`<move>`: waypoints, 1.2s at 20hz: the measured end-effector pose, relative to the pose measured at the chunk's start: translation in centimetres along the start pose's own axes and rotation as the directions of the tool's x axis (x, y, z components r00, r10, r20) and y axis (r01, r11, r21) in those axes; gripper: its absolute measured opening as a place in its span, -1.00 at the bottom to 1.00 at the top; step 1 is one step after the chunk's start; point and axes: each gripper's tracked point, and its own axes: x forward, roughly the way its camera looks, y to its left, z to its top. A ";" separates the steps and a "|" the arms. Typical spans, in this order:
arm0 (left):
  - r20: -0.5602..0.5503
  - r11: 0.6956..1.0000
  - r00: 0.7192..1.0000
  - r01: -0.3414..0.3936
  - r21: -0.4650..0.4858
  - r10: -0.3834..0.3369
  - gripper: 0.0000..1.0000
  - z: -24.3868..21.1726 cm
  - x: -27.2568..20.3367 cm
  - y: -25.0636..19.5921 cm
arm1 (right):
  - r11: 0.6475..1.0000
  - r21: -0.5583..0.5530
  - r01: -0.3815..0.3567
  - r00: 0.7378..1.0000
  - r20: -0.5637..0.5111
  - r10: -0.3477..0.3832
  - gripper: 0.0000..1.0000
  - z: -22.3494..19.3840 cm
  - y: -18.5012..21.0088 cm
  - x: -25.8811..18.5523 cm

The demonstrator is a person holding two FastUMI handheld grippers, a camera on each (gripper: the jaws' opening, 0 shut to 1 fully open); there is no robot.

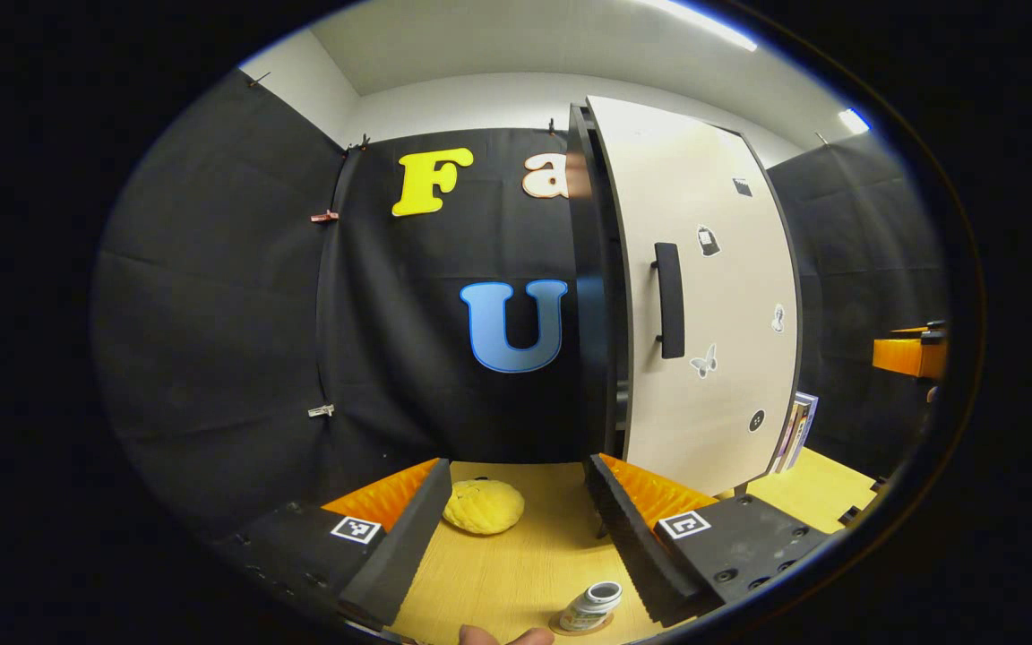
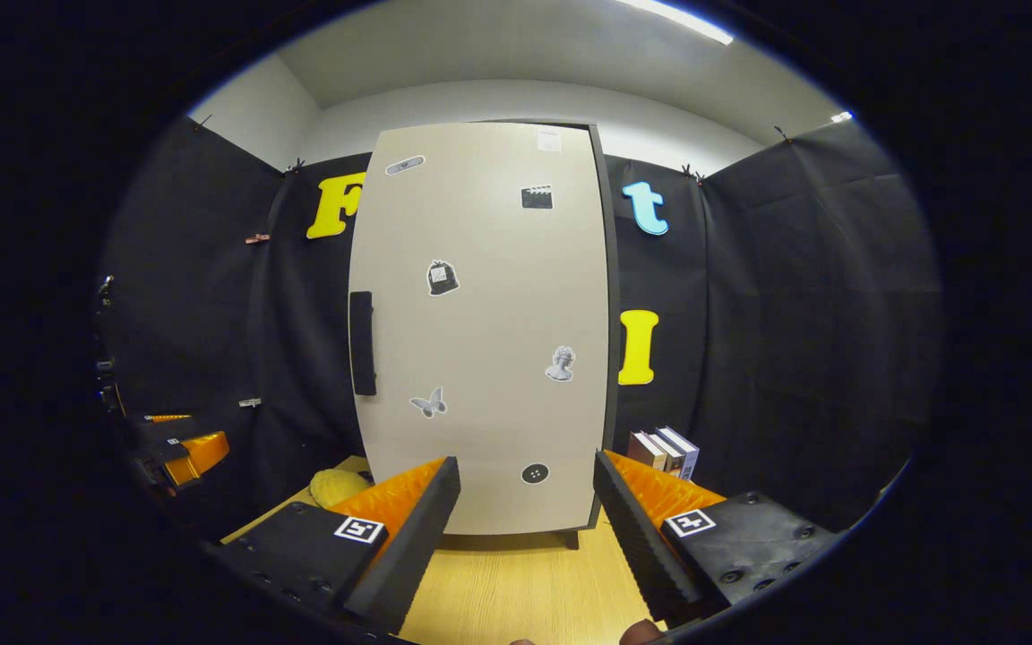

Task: Open the cabinet door with the right hand, grasp the bottle in the cabinet with the left hand and place it on the coaster, then close the cabinet door with the right hand.

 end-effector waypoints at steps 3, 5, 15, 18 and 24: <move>-0.001 1.000 1.000 0.000 -0.001 0.000 0.93 0.0 -0.1 -0.2 | 1.000 -0.004 0.000 1.000 0.009 0.000 0.95 0.2 0.0 -0.2; 0.000 1.000 1.000 0.000 0.000 0.000 0.93 0.1 -0.2 -0.3 | 1.000 -0.008 -0.002 1.000 0.008 0.002 0.95 0.2 0.0 -0.3; -0.001 1.000 1.000 -0.010 0.001 0.010 0.93 0.2 -0.9 -0.5 | 1.000 -0.009 -0.007 1.000 0.003 0.007 0.95 0.0 -0.2 -0.8; 0.001 1.000 1.000 -0.009 0.000 0.009 0.93 0.3 -0.9 -0.6 | 1.000 -0.009 -0.006 1.000 0.004 0.006 0.95 0.1 -0.3 -0.9; 0.002 1.000 1.000 -0.009 0.002 0.009 0.94 0.5 -0.9 -1.1 | 1.000 -0.007 -0.006 1.000 0.009 0.006 0.94 0.4 -0.7 -1.0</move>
